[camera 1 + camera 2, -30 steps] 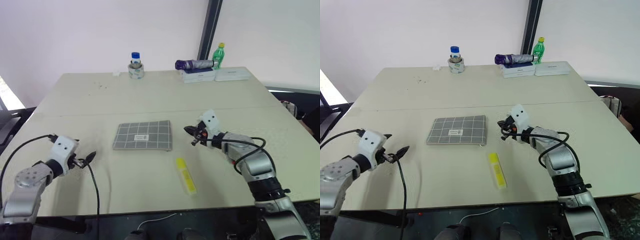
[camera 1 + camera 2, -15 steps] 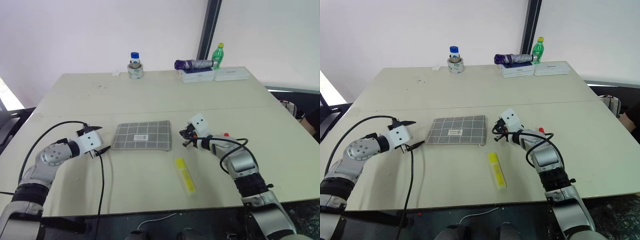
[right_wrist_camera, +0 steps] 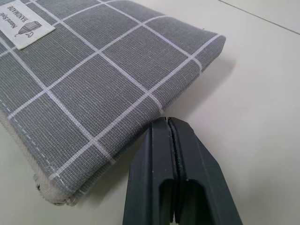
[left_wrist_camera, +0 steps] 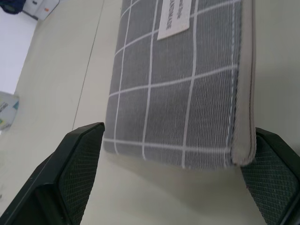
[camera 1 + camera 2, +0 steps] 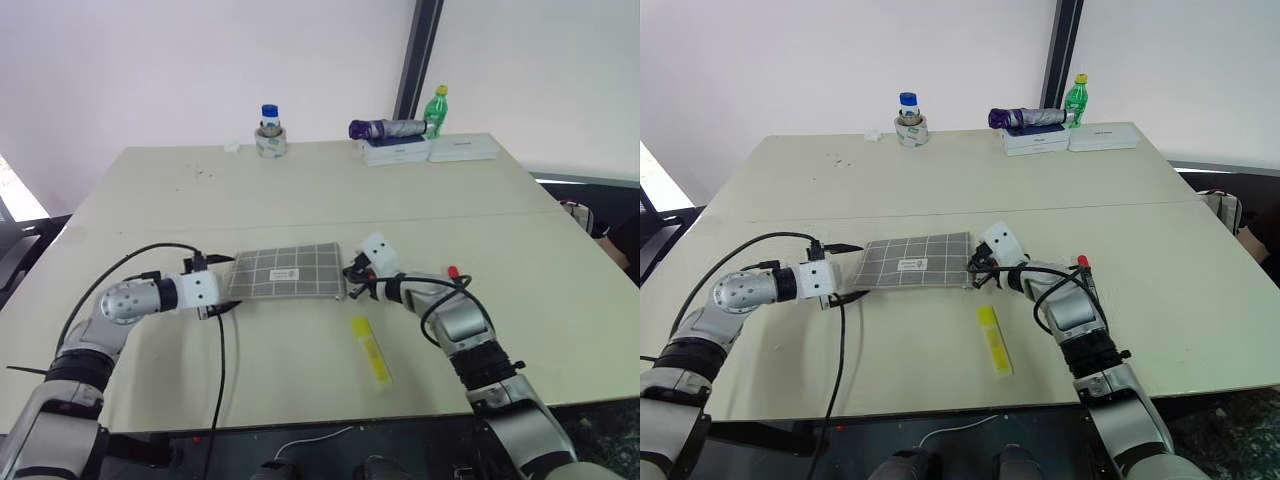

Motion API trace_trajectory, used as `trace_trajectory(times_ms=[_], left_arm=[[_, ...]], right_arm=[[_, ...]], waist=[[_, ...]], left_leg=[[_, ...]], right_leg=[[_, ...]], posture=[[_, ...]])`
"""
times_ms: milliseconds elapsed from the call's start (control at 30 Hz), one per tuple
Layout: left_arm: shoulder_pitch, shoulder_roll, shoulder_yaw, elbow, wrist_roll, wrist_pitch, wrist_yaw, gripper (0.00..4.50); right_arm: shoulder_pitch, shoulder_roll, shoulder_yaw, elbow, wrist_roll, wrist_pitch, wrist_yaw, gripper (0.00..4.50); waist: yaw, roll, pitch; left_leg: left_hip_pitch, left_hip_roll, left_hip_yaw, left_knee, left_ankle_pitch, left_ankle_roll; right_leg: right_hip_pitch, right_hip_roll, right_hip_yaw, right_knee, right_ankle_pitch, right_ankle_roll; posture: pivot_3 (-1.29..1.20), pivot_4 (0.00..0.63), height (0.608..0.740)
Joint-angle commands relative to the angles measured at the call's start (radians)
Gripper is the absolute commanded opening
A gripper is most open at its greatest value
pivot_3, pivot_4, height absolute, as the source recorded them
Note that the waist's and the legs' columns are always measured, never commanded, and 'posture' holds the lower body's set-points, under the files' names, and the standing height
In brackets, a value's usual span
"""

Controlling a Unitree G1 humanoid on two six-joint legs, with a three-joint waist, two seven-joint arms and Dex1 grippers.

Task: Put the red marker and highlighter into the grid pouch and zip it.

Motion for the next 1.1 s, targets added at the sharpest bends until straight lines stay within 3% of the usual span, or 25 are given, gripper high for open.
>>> trace_trajectory(times_ms=[33, 267, 300, 367, 600, 800, 1100], left_arm=[[0.028, -0.021, -0.016, -0.066, -0.049, 0.016, -0.058, 4.5], [0.058, -0.009, 0.001, -0.108, -0.041, 0.038, -0.05, 4.5], [0.058, -0.007, 0.003, -0.1, -0.042, 0.044, -0.051, 4.24], [0.059, -0.006, 0.006, -0.092, -0.045, 0.05, -0.051, 3.69], [0.061, -0.008, 0.026, -0.082, -0.034, 0.056, 0.001, 0.03], [0.087, -0.02, 0.046, -0.197, -0.083, 0.158, 0.009, 0.01], [0.282, -0.04, 0.109, -0.773, -0.31, 0.684, 0.01, 0.01]], right_arm=[[-0.032, 0.007, -0.012, -0.005, -0.007, -0.03, 0.0, 0.03], [-0.029, 0.008, -0.02, -0.001, -0.011, -0.051, -0.004, 0.03], [-0.029, 0.009, -0.019, 0.001, -0.012, -0.057, -0.006, 0.0], [-0.03, 0.012, -0.019, 0.004, -0.014, -0.064, -0.01, 0.0], [-0.026, 0.015, -0.022, -0.005, -0.016, -0.074, -0.013, 0.0], [-0.03, 0.002, -0.038, -0.008, -0.018, -0.084, -0.019, 0.0], [-0.042, -0.037, -0.078, 0.006, -0.019, -0.102, -0.023, 0.0]], waist=[[0.0, 0.0, 0.0], [-0.004, 0.0, 0.0], [-0.004, 0.0, 0.0], [-0.006, 0.0, 0.0], [-0.005, 0.0, 0.0], [-0.006, 0.0, 0.0], [-0.009, 0.0, 0.0]], left_leg=[[0.0, 0.0, 0.0, 0.0, 0.0, 0.0], [0.0, 0.0, 0.0, 0.0, 0.0, 0.0], [0.0, 0.0, 0.0, 0.0, 0.0, 0.0], [0.0, 0.0, 0.0, 0.0, 0.0, 0.0], [0.0, 0.0, 0.0, 0.0, 0.0, 0.0], [0.0, 0.0, 0.0, 0.0, 0.0, 0.0], [-0.003, 0.001, 0.0, 0.001, 0.0, 0.0]], right_leg=[[0.0, 0.0, 0.0, 0.0, 0.0, 0.0], [0.0, 0.0, 0.0, 0.001, 0.0, 0.0], [0.0, 0.0, 0.0, 0.001, 0.0, 0.0], [-0.001, 0.0, 0.0, 0.001, 0.0, 0.0], [-0.001, 0.001, 0.0, 0.001, 0.0, 0.0], [-0.001, 0.001, 0.0, 0.001, 0.0, 0.0], [-0.003, 0.001, 0.001, 0.002, 0.0, 0.0]], posture=[[0.0, 0.15, 0.74], [0.0, 0.15, 0.74], [0.0, 0.15, 0.74], [0.0, 0.15, 0.74], [0.0, 0.15, 0.74], [0.0, 0.15, 0.74], [0.0, 0.15, 0.74]])
